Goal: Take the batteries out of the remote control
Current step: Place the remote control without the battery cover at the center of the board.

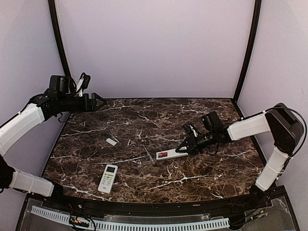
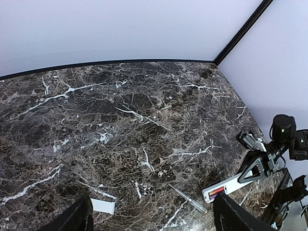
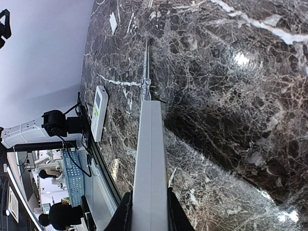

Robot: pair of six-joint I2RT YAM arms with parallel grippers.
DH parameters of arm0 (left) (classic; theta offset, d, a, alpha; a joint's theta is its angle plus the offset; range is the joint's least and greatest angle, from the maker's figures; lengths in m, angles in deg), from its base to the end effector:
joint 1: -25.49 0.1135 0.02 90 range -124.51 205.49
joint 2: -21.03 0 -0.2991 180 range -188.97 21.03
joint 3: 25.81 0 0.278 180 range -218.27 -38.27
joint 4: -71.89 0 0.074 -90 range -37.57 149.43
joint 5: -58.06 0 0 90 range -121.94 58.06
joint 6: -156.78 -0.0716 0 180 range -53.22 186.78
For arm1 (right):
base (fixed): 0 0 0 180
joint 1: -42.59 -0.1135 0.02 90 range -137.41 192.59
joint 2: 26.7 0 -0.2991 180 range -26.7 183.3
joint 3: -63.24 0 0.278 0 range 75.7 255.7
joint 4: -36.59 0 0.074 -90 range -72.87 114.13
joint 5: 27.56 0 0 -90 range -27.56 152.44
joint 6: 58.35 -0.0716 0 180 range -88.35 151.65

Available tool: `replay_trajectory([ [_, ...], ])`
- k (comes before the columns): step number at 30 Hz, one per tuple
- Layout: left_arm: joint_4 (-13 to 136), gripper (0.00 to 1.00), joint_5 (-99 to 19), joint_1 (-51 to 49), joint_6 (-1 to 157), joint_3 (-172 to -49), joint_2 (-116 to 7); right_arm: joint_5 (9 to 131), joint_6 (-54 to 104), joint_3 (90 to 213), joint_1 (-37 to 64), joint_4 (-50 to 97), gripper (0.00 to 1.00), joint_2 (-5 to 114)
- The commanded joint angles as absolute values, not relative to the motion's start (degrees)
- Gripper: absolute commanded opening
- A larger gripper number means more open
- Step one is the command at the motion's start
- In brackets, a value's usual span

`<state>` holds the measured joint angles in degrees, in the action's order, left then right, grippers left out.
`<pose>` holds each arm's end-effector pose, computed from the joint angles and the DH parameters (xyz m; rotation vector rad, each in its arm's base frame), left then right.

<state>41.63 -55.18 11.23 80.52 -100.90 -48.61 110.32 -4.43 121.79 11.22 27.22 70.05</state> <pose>0.3028 -0.1061 0.3617 0.2750 2.0202 -0.7160 0.2763 0.2306 0.1485 -0.3371 2.5873 1.5036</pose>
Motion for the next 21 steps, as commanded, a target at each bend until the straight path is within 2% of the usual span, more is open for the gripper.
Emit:
replay_trajectory([
  [1,42.0,0.86,-56.3,11.4,80.8,-100.2,-49.0,113.3,-4.4,122.2,11.4,29.9,0.0,71.5],
  [21,43.8,0.85,-60.7,11.2,83.6,-99.4,-51.2,115.6,-7.3,125.7,7.4,34.3,0.0,77.9],
])
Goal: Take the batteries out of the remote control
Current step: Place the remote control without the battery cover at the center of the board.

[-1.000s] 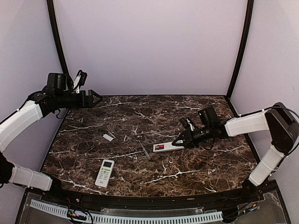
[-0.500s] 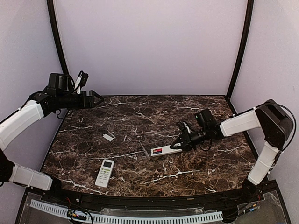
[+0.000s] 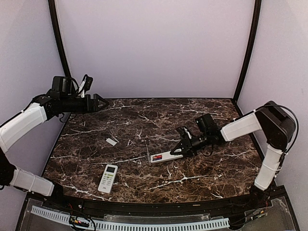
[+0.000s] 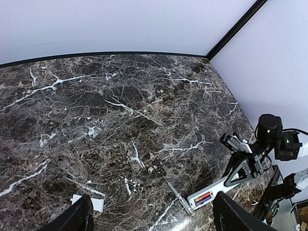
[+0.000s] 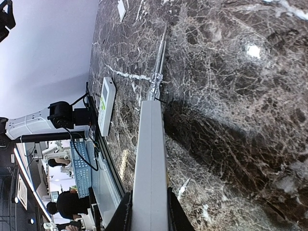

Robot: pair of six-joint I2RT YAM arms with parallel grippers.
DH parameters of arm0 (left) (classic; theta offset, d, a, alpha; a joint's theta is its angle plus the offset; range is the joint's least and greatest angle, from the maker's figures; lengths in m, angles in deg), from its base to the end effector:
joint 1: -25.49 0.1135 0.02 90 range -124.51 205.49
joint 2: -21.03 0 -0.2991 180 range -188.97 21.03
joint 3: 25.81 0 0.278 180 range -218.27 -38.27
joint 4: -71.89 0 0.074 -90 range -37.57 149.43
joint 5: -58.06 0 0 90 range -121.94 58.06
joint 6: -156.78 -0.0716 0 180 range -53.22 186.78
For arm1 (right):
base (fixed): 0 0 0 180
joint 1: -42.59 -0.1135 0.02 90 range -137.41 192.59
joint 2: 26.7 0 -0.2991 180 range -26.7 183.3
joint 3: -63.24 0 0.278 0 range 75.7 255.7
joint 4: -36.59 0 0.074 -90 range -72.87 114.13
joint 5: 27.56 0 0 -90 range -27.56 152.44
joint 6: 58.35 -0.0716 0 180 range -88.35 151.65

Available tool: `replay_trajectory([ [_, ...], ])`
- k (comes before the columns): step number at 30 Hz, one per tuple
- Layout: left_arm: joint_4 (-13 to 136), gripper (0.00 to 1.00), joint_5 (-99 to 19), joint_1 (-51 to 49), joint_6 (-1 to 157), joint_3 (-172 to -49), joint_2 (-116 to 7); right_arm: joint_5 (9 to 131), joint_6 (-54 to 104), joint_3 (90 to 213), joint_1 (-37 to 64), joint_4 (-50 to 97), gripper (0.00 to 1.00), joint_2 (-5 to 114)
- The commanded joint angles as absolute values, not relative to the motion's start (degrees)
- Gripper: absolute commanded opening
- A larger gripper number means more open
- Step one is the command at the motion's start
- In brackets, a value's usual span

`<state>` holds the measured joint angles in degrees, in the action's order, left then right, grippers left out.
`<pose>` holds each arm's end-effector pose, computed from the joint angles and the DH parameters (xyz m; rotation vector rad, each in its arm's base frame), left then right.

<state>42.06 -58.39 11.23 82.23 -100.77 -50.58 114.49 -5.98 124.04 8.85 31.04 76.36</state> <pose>0.3089 -0.1114 0.3520 0.2770 2.0538 -0.7913 0.2785 0.2539 0.1305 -0.4004 2.6096 1.6128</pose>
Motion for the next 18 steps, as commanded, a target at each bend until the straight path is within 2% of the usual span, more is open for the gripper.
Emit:
replay_trajectory([
  [1,44.1,0.84,-61.5,11.0,83.8,-99.1,-51.8,115.6,-7.7,125.7,7.3,34.7,0.0,78.3],
  [8,43.3,0.82,-61.6,6.5,83.9,-99.8,-55.9,114.1,-9.2,126.5,6.3,35.9,0.01,79.9],
  [18,41.3,0.82,-60.4,1.4,83.2,-100.9,-60.1,109.4,-8.4,127.4,5.9,32.3,0.29,80.4],
])
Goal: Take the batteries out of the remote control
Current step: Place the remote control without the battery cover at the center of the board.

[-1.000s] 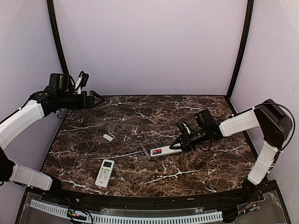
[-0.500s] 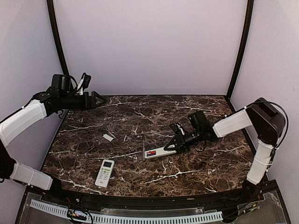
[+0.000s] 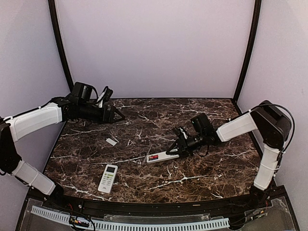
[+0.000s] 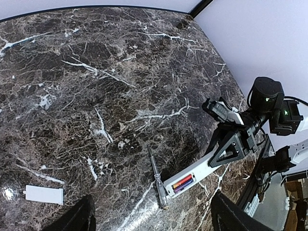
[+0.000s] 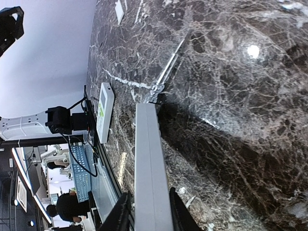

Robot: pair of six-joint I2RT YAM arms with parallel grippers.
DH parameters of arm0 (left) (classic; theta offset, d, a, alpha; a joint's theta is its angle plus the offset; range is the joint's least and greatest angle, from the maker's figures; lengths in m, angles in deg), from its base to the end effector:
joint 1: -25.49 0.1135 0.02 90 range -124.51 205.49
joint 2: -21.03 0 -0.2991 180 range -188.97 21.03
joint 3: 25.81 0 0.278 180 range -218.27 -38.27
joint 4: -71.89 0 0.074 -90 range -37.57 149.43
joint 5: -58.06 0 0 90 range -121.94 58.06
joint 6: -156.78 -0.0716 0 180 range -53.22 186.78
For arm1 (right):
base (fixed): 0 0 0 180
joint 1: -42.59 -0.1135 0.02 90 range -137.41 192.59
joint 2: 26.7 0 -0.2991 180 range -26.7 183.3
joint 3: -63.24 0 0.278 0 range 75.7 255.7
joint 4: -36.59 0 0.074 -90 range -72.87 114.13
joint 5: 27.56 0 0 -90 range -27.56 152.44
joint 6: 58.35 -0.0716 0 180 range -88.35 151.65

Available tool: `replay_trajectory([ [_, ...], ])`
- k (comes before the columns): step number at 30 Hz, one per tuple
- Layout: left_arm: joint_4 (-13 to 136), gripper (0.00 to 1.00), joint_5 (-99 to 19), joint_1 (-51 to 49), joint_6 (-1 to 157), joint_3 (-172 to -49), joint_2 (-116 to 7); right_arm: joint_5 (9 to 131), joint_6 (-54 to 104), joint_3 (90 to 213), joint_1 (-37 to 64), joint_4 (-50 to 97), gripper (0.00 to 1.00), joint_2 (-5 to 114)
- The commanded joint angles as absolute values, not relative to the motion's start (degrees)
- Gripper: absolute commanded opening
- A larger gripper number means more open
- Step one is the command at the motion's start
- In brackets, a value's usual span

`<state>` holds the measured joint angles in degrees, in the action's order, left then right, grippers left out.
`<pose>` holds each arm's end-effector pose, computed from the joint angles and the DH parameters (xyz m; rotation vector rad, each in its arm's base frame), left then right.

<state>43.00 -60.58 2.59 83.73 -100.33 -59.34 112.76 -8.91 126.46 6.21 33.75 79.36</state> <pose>0.3173 -0.1713 0.3021 0.4126 2.2075 -0.9313 0.2815 0.2758 0.1262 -0.4017 2.6131 1.6128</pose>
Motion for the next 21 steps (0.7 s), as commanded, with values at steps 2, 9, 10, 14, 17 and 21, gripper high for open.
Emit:
replay_trajectory([
  [2,41.0,0.82,-60.3,1.0,83.1,-101.1,-60.7,108.6,-8.2,127.4,6.0,31.7,0.33,80.3],
  [9,40.5,0.82,-59.9,0.5,83.0,-101.4,-61.4,106.1,-7.2,127.7,6.0,29.3,0.46,79.5],
  [10,40.5,0.82,-59.8,0.5,83.0,-101.4,-61.5,105.5,-6.7,127.9,5.9,28.5,0.48,79.3],
  [14,40.3,0.82,-59.9,0.3,83.0,-101.6,-61.7,103.2,-5.1,128.7,6.0,25.5,0.56,78.0],
  [17,40.1,0.82,-59.9,0.2,83.0,-101.6,-61.9,100.5,-3.7,129.3,6.0,22.4,0.62,77.0],
  [21,40.0,0.81,-59.9,0.0,83.0,-101.6,-62.1,97.1,-1.9,130.0,5.9,18.4,0.71,75.7],
])
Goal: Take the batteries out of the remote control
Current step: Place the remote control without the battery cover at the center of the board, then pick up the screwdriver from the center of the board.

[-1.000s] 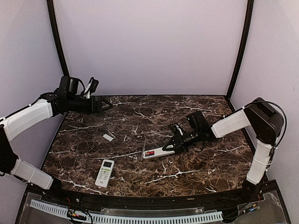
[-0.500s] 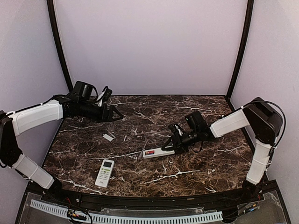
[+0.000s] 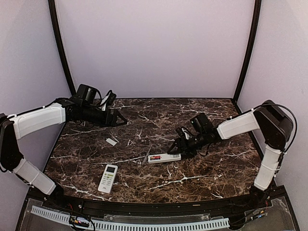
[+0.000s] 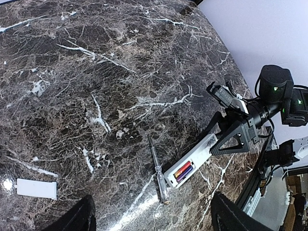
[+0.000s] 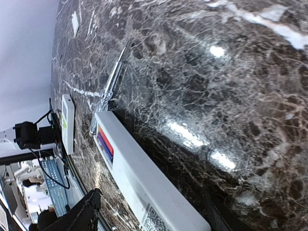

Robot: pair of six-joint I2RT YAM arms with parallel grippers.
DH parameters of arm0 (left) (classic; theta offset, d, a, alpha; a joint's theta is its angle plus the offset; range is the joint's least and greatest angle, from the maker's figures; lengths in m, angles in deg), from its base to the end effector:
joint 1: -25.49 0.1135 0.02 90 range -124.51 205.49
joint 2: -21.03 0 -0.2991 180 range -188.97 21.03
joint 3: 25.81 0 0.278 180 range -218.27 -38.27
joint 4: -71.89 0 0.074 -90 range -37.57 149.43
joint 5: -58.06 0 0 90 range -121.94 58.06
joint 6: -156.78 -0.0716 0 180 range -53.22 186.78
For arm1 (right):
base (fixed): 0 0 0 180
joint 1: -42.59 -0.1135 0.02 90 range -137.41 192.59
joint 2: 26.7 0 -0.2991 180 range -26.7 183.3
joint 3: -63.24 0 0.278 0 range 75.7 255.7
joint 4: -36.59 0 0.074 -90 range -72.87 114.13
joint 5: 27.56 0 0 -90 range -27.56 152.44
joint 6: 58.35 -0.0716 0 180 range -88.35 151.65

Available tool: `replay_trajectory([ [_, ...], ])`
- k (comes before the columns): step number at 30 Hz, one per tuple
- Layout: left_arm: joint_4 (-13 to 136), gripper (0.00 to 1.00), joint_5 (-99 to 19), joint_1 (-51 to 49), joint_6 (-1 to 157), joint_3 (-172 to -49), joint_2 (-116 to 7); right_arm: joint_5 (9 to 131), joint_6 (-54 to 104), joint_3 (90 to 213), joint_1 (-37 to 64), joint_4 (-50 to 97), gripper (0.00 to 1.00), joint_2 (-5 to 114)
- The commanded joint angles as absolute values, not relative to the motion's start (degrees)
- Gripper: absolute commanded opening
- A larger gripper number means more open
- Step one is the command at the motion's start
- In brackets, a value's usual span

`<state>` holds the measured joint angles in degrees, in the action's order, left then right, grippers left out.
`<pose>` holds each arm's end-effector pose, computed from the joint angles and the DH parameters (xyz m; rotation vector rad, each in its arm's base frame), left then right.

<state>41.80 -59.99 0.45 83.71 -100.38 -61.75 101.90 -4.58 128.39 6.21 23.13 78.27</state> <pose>0.3166 -0.1851 0.2855 0.4400 2.2730 -0.9348 0.2855 0.2668 0.1208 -0.3275 2.7215 1.3216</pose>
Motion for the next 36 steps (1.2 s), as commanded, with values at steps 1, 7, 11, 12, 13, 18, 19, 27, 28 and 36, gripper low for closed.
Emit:
replay_trajectory([
  [1,40.0,0.81,-59.9,0.0,83.0,-101.6,-62.1,96.3,-1.6,130.1,5.9,17.6,0.73,75.3],
  [7,39.7,0.82,-59.5,-0.6,82.8,-101.8,-62.4,91.6,0.1,130.6,5.9,13.4,0.8,73.0],
  [11,39.5,0.81,-58.5,-1.3,82.7,-101.8,-62.4,89.0,0.2,130.3,5.8,12.3,0.83,71.1],
  [12,39.3,0.81,-58.2,-1.5,82.7,-101.8,-62.4,88.5,0.1,130.1,5.8,12.2,0.84,70.5],
  [13,39.3,0.82,-57.2,-1.9,82.5,-101.9,-62.3,87.9,-0.1,129.9,5.8,12.3,0.84,69.9],
  [18,38.3,0.81,-51.4,-5.0,81.8,-101.7,-61.7,83.7,-1.4,128.2,5.7,13.7,0.84,65.6],
  [19,38.2,0.81,-49.6,-6.5,82.1,-101.6,-61.5,82.4,-1.7,127.9,5.7,13.6,0.84,64.6],
  [27,44.1,0.73,-40.1,-16.5,95.0,-91.4,-60.4,75.7,-2.4,123.5,5.2,13.3,0.83,54.0],
  [28,43.8,0.72,-38.5,-18.3,97.1,-90.9,-60.7,75.3,-2.3,122.8,5.1,13.7,0.83,52.8],
  [36,42.8,0.64,-35.3,-26.0,101.7,-94.0,-68.1,74.9,-3.4,117.2,5.1,16.8,0.83,48.1],
])
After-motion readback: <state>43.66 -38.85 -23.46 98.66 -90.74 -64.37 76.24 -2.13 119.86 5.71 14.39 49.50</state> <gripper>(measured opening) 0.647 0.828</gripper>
